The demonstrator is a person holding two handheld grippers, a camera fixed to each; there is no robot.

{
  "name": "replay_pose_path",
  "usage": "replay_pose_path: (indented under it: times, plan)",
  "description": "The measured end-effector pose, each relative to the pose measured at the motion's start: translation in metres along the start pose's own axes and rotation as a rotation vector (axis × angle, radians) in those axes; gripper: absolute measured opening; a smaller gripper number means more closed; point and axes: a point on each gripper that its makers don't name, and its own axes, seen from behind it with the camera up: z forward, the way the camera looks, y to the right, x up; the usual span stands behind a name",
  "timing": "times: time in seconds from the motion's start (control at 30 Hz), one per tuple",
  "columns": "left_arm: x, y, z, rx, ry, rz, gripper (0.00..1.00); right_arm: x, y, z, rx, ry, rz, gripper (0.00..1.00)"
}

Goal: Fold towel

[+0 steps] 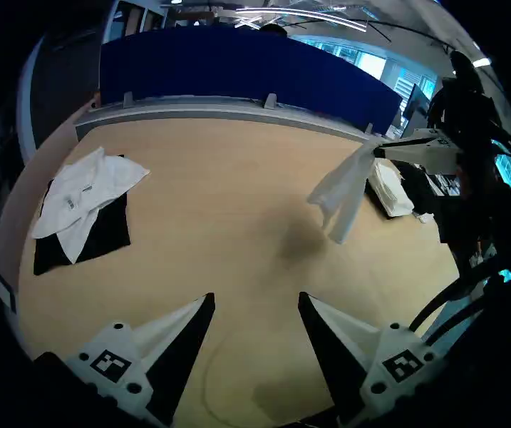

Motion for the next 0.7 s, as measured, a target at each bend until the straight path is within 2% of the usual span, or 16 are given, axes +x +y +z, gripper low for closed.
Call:
replay_pose_path:
  times: [0.4,0.7]
  plan:
    - [0.004,0.010,-0.002,-0.013,0.002,0.013,0.86,0.005,0.038,-0.027,-0.053,0.028,0.035,0.03]
    - [0.004,0.014,0.000,-0.014,-0.002,0.013,0.87,0.004,0.088,-0.050,-0.112,0.039,0.054,0.03]
